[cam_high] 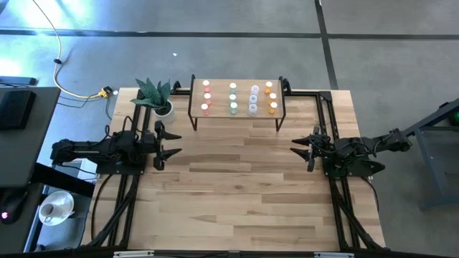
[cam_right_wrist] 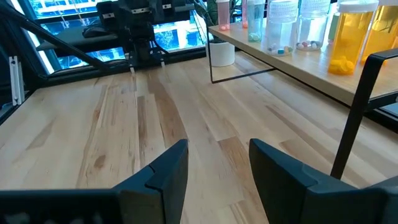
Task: Pick and place medicine bottles onto shelf by color
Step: Return to Home Position
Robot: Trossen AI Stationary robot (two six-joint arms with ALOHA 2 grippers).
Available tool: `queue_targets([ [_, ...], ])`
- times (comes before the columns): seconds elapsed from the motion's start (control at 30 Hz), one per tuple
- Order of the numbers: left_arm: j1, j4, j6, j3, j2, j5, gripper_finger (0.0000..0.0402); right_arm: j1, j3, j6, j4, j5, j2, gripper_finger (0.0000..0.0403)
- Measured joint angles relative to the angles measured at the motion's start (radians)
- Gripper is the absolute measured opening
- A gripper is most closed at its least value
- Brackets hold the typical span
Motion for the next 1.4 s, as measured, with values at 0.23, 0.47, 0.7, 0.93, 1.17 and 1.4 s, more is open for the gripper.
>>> queue_targets([
  [0.23, 0.0, -0.041, 0.027, 0.0, -0.01, -0.024, 0.0229, 0.0, 0.0, 0.0, 0.0, 0.0, 0.0, 0.0161],
  [0.47, 0.0, -0.04, -0.059, 0.0, 0.004, -0.025, 0.0229, 0.0, 0.0, 0.0, 0.0, 0.0, 0.0, 0.0161],
  [0.7, 0.0, -0.04, -0.059, 0.0, 0.005, -0.025, 0.0229, 0.0, 0.0, 0.0, 0.0, 0.0, 0.0, 0.0161],
  [0.93, 0.0, -0.04, -0.059, 0.0, 0.005, -0.025, 0.0229, 0.0, 0.0, 0.0, 0.0, 0.0, 0.0, 0.0161],
  [1.17, 0.0, -0.04, -0.059, 0.0, 0.005, -0.025, 0.0229, 0.0, 0.0, 0.0, 0.0, 0.0, 0.0, 0.0161],
  [1.4, 0.0, -0.04, -0.059, 0.0, 0.005, -0.025, 0.0229, 0.0, 0.0, 0.0, 0.0, 0.0, 0.0, 0.0161],
])
